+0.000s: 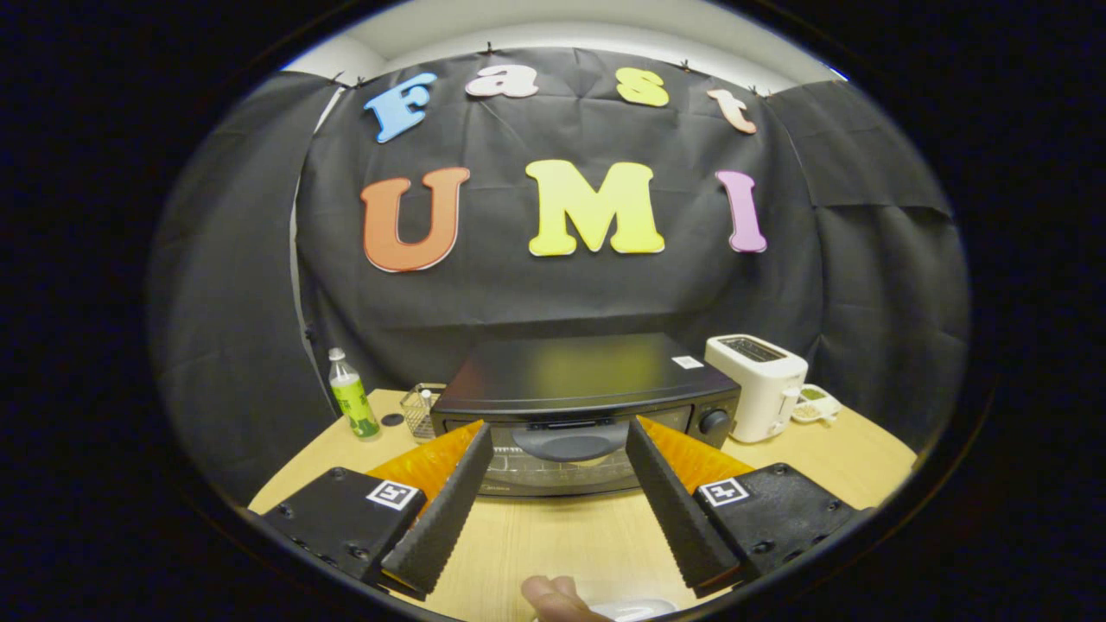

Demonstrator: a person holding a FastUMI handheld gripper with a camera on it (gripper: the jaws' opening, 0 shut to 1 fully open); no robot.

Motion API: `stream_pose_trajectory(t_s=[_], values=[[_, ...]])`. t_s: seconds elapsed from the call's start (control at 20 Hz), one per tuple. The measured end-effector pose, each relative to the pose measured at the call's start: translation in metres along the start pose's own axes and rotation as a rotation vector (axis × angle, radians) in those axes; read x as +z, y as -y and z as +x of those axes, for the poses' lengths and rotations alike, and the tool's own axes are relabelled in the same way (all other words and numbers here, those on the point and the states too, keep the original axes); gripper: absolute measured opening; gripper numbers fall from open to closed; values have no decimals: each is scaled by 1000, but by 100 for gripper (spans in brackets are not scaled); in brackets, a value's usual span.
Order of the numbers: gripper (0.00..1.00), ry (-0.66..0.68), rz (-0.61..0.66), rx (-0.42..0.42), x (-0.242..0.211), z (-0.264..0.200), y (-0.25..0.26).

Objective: Open the toaster oven, put the food inside, and close the toaster oven door.

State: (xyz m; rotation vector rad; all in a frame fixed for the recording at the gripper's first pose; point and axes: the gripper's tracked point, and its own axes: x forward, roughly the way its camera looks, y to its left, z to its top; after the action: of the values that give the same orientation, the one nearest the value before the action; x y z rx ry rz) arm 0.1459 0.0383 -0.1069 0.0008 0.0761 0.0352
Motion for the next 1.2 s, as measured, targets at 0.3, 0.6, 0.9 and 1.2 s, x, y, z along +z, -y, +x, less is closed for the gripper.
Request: stream_pose_trajectory(t_s=[0.3,0.6,0.9,1.2], values=[[100,61,-71,-17,34,-49,-4],[100,120,-50,4,67,-106,-1],[100,114,-9,13,92,-145,31],[100,190,-18,-39,126,-165,79]])
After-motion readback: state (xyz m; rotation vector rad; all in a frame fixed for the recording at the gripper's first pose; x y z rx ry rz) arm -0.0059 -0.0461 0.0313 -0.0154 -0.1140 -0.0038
